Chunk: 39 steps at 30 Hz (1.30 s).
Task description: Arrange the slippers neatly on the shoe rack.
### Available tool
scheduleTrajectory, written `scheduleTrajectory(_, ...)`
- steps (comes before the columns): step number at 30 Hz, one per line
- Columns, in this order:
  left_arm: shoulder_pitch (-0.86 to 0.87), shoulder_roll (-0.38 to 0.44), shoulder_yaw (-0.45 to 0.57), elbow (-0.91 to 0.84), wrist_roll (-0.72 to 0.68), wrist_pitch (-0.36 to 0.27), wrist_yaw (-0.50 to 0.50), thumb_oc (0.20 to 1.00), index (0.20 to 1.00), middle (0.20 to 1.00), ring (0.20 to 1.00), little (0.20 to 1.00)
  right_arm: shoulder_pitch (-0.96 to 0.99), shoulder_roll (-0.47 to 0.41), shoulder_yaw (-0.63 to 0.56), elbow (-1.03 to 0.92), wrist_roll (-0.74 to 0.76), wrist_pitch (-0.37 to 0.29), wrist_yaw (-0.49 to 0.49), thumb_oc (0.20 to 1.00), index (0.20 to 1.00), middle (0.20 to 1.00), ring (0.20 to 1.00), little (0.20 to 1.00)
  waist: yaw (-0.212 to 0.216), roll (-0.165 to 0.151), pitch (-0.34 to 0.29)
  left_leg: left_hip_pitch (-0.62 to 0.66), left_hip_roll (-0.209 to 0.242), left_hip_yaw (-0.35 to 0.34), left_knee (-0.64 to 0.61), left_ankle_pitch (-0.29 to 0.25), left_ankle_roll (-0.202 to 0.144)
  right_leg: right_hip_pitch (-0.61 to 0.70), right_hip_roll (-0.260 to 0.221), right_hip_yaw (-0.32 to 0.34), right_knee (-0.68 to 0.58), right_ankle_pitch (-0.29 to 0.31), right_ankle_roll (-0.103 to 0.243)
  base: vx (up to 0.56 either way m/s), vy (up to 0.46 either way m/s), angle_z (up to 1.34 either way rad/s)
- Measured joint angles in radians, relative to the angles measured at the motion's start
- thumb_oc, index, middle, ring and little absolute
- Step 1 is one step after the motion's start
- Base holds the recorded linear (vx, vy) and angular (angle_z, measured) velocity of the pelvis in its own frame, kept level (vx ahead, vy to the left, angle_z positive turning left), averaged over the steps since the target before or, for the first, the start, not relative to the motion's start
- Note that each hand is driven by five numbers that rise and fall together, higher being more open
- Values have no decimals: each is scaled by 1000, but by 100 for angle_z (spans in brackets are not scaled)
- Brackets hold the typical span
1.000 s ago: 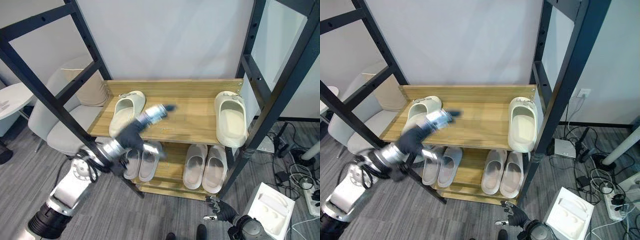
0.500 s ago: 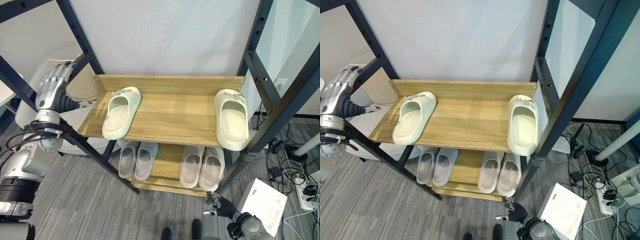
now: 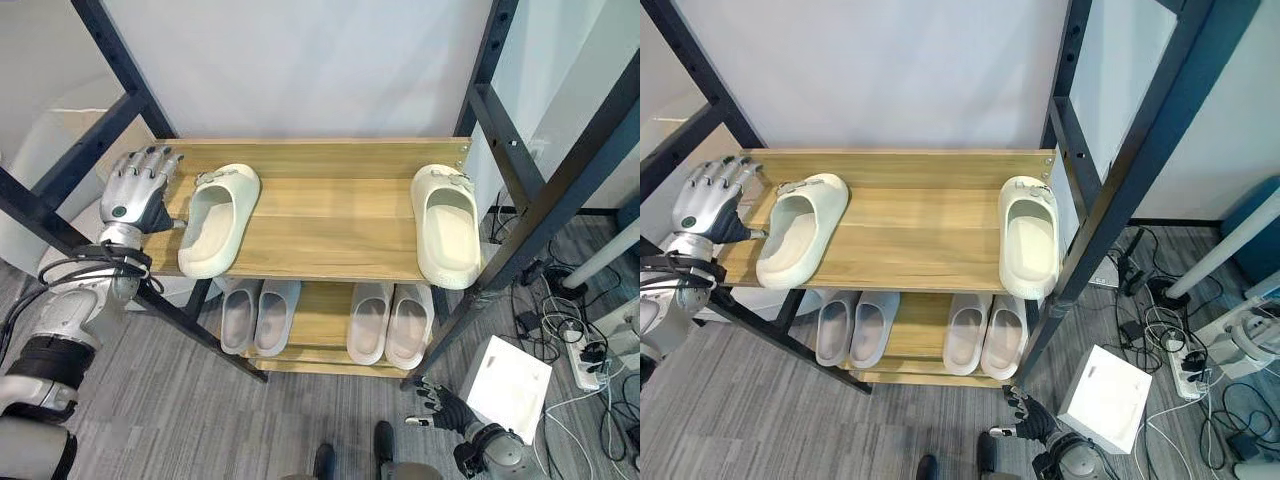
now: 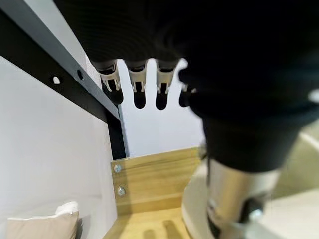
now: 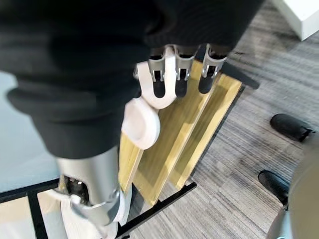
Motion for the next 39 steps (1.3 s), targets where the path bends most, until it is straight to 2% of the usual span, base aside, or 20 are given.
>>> scheduleTrajectory(2,-8,0,-3,25,7,12,1,1000,1000,1000,1000,1000,1,0,-4,-7,0,-1,-5,1000,1000,1000,1000,1000,0,-1,-1,-6,0,12,0,-2,2,-9,0,8,0,3,0,22,-12,-16)
scheduleTrajectory(4,-74,0,-55,83,39,34,3,1000,1000,1000,1000,1000,7,-1,-5,-28,0,-2,-11,1000,1000,1000,1000,1000,-5,-13,6,-17,-1,17,0,-1,2,-23,0,9,0,7,-3,27,-16,-9)
scheduleTrajectory(5,-124,1,-101,137,41,43,3,827,827,827,827,827,11,-1,-5,-38,2,-6,-12,1000,1000,1000,1000,1000,-15,-21,5,-25,-1,18,0,-1,2,-31,1,13,0,7,-3,15,-14,-5)
scheduleTrajectory(6,-161,2,-126,173,41,50,1,200,200,200,200,200,8,-1,-5,-42,11,-7,-13,1000,1000,1000,1000,1000,-20,-27,8,-30,-1,21,0,-1,2,-38,1,17,0,8,-3,-2,-13,-6)
scheduleTrajectory(7,-175,3,-140,187,41,53,1,200,200,200,200,200,8,-1,-6,-43,15,-7,-14,1000,1000,1000,1000,1000,-23,-29,9,-30,-1,23,0,-1,2,-39,1,19,0,9,-3,-4,-15,-7)
scheduleTrajectory(9,-284,21,-232,260,38,54,-5,200,200,200,200,200,-1,-1,-5,-43,35,-7,-27,1000,1000,1000,1000,1000,-27,-32,10,-53,-2,39,0,-1,3,-67,1,31,0,16,-4,3,-19,-17)
scheduleTrajectory(12,-308,19,-238,235,36,46,-6,200,200,200,200,200,-12,1,-6,-43,39,-8,-32,1000,1000,1000,1000,1000,-41,-31,10,-50,0,44,0,-1,3,-66,3,32,0,19,-8,13,-46,-7)
scheduleTrajectory(16,-213,-8,-198,-16,35,24,-7,200,200,200,200,200,-2,3,-4,-40,39,-6,-34,1000,1000,1000,1000,1000,-41,-31,12,-21,2,41,0,-2,4,-32,4,30,0,24,-17,-5,-34,4)
scheduleTrajectory(20,-212,-41,-180,-106,36,15,-7,200,200,200,200,200,-4,6,-5,-40,38,-5,-34,1000,1000,1000,1000,1000,-42,-29,14,-11,2,41,0,-3,4,-22,4,30,0,15,-6,-20,-25,0)
scheduleTrajectory(32,-276,-89,-231,-51,37,11,-12,200,200,200,200,200,24,2,-16,-41,38,2,-48,1000,1000,1000,1000,1000,-57,7,24,-12,9,50,0,0,0,-28,11,36,0,18,-9,-23,-39,-3)
scheduleTrajectory(33,-277,-89,-231,-49,37,12,-13,498,498,498,498,498,25,2,-17,-41,38,3,-50,1000,1000,1000,1000,1000,-57,10,25,-12,9,50,0,0,0,-28,11,36,0,18,-9,-5,-35,-4)
scheduleTrajectory(34,-277,-89,-230,-49,36,12,-13,1000,1000,1000,1000,1000,29,1,-16,-41,38,3,-52,1000,1000,1000,1000,1000,-58,13,24,-12,10,49,0,0,0,-28,12,36,0,18,-10,-1,-31,-1)
scheduleTrajectory(39,-263,-86,-183,-59,36,14,-14,1000,1000,1000,1000,1000,27,1,-22,-40,38,3,-56,1000,1000,1000,1000,1000,-55,22,24,-11,11,47,0,0,0,-26,13,32,0,23,-19,-11,-10,0)
